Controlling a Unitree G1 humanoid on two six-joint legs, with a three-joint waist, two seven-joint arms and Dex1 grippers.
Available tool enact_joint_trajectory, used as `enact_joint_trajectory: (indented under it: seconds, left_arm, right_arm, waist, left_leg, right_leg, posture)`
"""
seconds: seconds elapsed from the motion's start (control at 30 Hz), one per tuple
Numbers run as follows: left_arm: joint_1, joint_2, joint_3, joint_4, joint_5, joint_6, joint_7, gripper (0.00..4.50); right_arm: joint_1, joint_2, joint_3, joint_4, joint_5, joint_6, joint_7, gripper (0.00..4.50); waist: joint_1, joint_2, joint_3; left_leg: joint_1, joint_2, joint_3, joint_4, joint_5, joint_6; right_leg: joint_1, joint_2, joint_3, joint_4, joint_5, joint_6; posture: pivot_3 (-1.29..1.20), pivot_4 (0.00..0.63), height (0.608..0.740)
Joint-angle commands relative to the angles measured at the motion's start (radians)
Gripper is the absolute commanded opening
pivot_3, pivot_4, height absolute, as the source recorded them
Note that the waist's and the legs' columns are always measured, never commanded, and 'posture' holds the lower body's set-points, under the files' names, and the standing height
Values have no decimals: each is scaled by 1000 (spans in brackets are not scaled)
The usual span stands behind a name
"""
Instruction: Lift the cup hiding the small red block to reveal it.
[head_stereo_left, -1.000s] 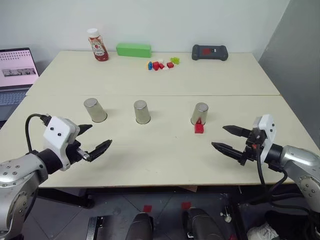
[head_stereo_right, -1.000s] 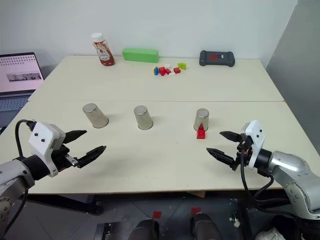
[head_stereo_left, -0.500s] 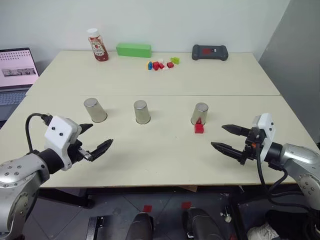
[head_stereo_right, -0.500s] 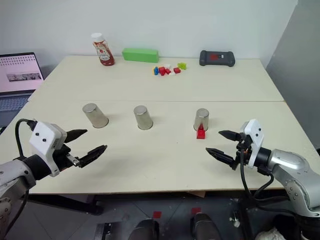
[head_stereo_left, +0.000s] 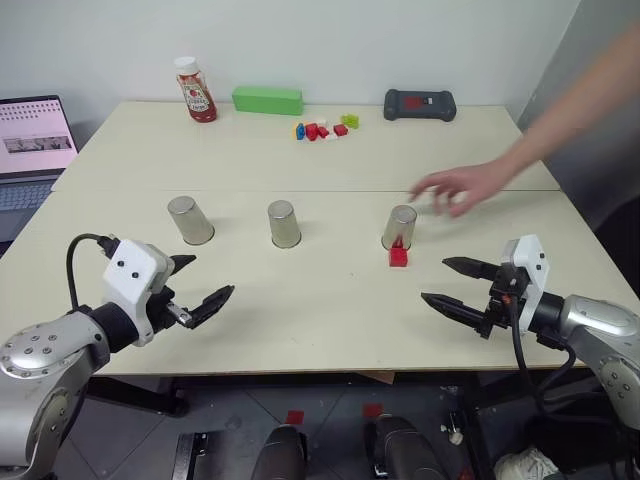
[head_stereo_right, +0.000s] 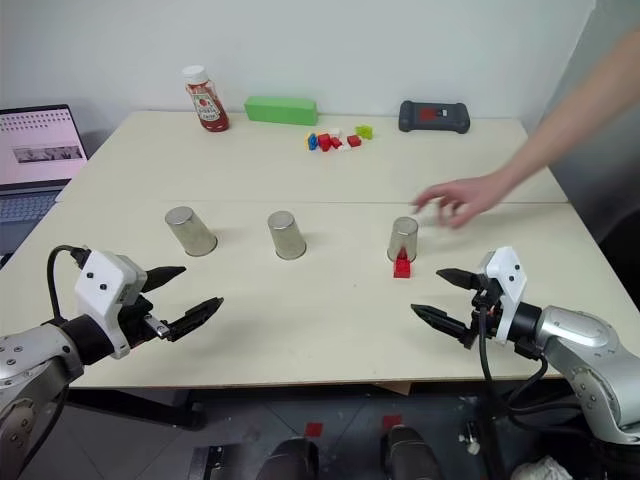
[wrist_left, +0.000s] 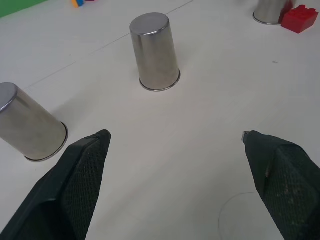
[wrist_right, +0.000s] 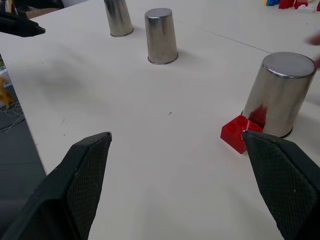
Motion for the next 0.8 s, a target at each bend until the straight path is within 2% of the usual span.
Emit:
enact_joint_trajectory:
  seconds: [0.03, 0.8]
  left_arm:
    - [-22, 10, 7, 6, 7, -32, -6, 4500]
    - [-7, 16, 16, 6, 23, -26, -27, 4500]
  right_arm:
    - [-24, 3, -9, -5, -4, -27, 3, 4429]
    - [-26, 6, 15, -5, 3, -24, 9, 4429]
  waist:
    - [0, 0, 0]
    - [0, 0, 0]
  left_leg:
    - [0, 0, 0, 0, 0, 0]
    - [0, 0, 0, 0, 0, 0]
  right_leg:
    - [0, 0, 0, 0, 0, 0]
    - [0, 0, 0, 0, 0, 0]
  posture:
    - [0, 150, 740]
    - [0, 150, 740]
